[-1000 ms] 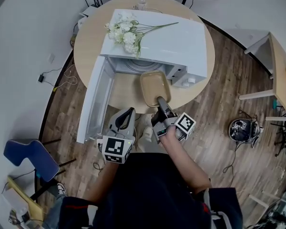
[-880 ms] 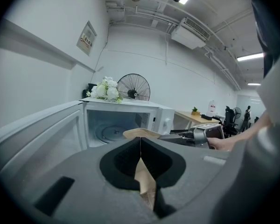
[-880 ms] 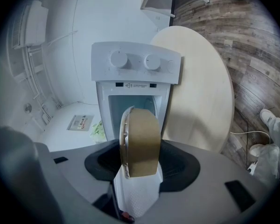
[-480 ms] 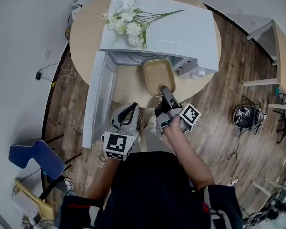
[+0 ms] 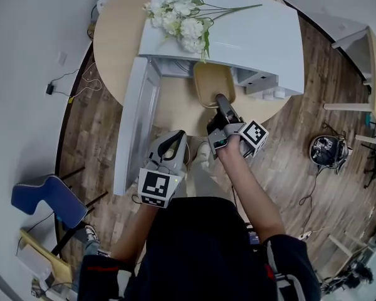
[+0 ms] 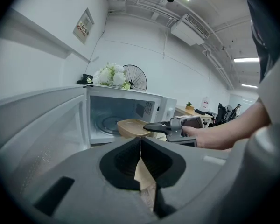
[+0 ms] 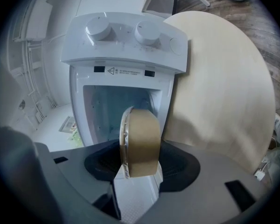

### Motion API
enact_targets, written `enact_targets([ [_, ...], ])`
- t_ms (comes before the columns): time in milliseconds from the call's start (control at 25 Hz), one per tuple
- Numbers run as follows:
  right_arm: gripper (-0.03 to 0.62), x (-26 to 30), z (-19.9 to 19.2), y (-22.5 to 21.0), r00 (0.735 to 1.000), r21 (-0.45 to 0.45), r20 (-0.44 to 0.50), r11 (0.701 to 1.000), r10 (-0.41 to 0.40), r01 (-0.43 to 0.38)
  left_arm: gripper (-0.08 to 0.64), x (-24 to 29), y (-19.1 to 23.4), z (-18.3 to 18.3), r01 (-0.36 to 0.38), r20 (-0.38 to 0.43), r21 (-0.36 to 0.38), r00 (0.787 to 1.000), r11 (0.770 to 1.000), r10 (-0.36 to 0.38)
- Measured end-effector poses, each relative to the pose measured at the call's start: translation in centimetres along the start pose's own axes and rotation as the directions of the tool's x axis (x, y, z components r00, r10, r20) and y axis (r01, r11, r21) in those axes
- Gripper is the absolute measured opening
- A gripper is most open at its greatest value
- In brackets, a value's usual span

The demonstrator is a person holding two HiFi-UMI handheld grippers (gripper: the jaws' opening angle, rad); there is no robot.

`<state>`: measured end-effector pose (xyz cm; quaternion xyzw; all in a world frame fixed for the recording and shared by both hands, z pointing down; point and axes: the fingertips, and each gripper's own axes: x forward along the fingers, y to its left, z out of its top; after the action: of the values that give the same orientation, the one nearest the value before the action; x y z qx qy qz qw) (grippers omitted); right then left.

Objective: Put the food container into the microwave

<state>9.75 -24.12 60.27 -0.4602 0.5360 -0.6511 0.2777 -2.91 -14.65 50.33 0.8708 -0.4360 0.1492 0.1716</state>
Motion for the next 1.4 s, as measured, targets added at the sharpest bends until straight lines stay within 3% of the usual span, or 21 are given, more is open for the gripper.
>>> enact_targets([
  [520, 0.224, 3.9, 0.9, 0.1, 0.999, 0.006, 0.016, 0.999, 0.04, -0.04, 0.017, 0.5, 0.5, -1.1, -0.007, -0.022, -0.019, 1.0, 1.0, 0.007],
  [1000, 0.224, 7.2, 1.7, 0.6, 0.995, 0.072, 0.054, 0.994, 0.084, -0.087, 0.018, 1.2, 1.4, -1.3, -0.023, -0.028, -0.032, 0.999, 0.999, 0.022],
  [1400, 0.224, 8.1, 1.9, -0.1, 0.996, 0.08, 0.062, 0.995, 0.057, -0.062, 0.018, 1.6, 1.6, -1.6, -0.016, -0.034, -0.033, 0.999, 0.999, 0.015],
])
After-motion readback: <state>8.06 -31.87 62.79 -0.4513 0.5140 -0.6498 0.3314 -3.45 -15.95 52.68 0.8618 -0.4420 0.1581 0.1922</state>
